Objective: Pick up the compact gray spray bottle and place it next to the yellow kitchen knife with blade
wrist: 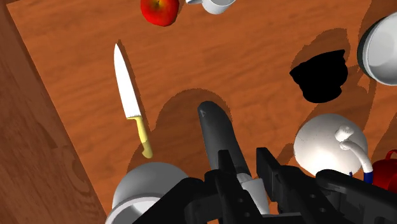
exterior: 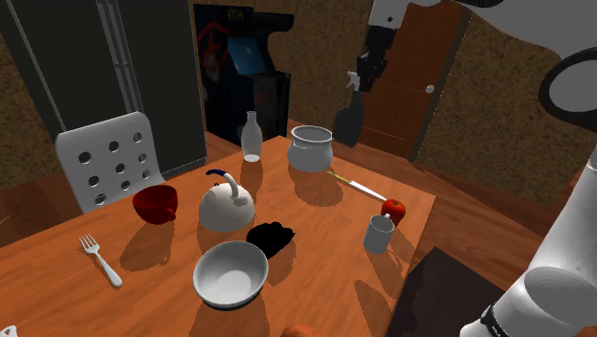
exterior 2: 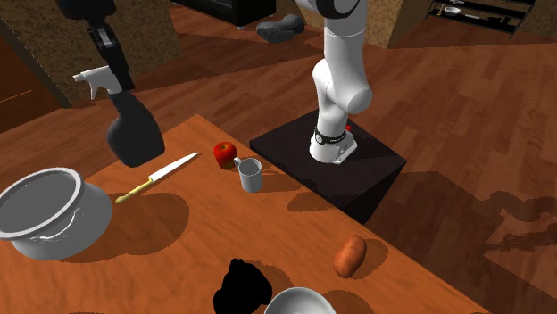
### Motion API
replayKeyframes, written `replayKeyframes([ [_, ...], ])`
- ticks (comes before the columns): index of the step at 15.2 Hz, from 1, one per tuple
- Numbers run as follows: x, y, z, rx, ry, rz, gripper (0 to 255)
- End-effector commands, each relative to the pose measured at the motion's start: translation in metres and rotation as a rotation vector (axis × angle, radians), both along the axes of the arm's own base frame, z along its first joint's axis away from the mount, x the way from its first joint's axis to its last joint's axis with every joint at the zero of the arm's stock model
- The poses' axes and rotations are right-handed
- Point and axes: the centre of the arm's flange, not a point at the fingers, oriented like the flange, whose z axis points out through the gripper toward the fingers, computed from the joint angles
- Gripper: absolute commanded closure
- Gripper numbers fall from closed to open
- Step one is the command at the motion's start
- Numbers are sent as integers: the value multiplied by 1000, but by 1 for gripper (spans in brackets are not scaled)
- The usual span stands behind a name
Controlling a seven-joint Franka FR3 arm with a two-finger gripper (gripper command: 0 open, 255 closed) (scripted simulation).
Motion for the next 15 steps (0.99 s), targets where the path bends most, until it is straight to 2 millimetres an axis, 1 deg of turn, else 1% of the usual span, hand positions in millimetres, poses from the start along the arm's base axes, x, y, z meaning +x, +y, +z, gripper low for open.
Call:
replayKeyframes([
  [1, -1, 0, -12, 0, -1, 0, 255],
  [15, -1, 0, -86, 0, -1, 0, 255],
])
